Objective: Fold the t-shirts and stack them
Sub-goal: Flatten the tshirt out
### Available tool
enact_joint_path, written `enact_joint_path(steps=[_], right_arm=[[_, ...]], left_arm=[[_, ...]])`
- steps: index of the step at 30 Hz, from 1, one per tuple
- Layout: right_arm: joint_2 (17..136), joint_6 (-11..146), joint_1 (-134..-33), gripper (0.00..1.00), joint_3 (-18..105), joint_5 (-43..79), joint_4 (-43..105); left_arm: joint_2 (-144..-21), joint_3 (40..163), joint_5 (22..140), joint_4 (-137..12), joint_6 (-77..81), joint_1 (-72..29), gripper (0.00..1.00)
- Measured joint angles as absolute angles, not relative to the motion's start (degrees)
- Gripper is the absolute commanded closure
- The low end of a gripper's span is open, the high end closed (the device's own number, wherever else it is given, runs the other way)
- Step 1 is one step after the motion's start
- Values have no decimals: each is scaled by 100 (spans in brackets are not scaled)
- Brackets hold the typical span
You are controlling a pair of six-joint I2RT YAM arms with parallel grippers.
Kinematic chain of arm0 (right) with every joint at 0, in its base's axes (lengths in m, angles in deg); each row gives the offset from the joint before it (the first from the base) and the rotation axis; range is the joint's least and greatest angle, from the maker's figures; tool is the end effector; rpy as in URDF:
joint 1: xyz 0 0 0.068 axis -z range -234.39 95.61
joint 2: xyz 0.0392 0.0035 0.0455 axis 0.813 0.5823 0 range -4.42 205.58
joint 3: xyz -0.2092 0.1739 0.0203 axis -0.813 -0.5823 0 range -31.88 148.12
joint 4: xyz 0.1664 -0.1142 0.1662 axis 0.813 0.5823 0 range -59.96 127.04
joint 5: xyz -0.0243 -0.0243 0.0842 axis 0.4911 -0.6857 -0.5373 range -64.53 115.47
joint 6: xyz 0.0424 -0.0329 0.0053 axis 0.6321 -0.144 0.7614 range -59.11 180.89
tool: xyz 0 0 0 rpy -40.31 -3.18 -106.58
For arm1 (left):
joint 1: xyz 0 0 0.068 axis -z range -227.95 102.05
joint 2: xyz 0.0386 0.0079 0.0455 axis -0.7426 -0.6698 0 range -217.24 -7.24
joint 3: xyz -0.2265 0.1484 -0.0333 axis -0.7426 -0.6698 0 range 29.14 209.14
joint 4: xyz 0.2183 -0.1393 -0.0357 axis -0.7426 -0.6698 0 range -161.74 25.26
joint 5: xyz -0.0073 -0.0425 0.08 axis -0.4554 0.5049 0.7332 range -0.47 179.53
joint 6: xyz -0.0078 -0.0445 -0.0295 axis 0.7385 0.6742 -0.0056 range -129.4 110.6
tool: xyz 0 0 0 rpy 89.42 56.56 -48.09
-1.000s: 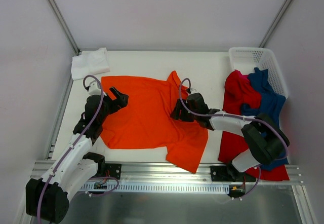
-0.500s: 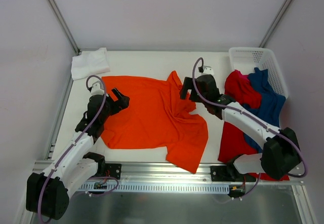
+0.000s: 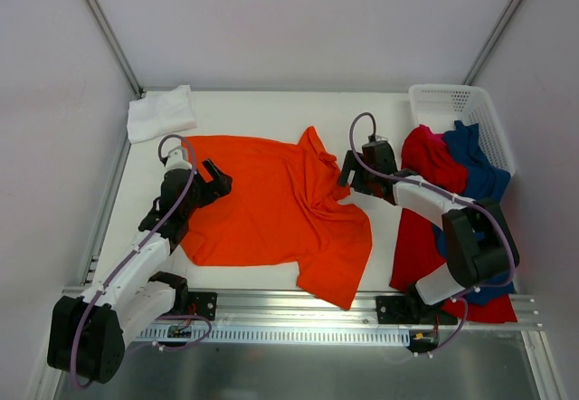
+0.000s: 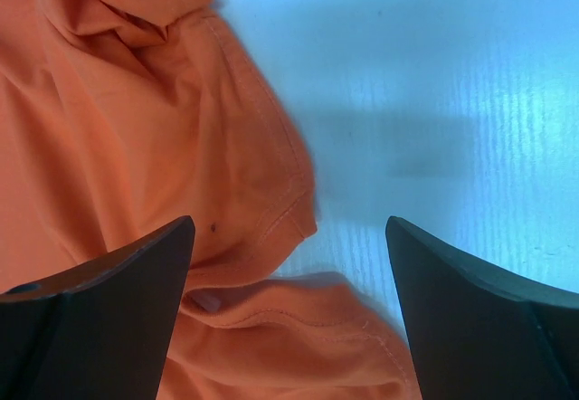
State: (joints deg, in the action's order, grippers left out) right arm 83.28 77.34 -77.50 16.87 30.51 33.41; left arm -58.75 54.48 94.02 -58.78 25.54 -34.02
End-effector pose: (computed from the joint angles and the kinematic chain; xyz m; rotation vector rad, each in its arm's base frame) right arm 0.2942 0.1221 0.1962 -0.0898 2.3174 0.2507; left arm 0.1993 -0.0464 0.2281 -0.4087 1.9109 -0.4939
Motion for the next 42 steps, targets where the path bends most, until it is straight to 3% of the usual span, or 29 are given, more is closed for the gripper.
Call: enact_joint_path(steps=[6, 11, 24, 37, 42], right_arm=[[8341, 7972, -7744, 14, 1372, 2841, 2941], [8411, 8143, -7744, 36, 1169, 2616, 2631], [8894, 8388, -7744, 56, 1125, 2155, 1886], [9008, 8263, -7735, 100, 1265, 2155, 2095], [9008, 8058, -7717, 100, 1674, 2192, 2489]], left_arm=[[-5932, 5367, 9404, -5703, 2556, -3402, 6], [-5936, 5293, 9404, -5684, 2556, -3402, 6], [-5936, 5260, 9409, -5646, 2556, -3402, 6], [-5938, 5234, 9415, -5638, 2556, -3402, 6], [-5980, 5186, 9422, -5601, 2556, -3402, 6]])
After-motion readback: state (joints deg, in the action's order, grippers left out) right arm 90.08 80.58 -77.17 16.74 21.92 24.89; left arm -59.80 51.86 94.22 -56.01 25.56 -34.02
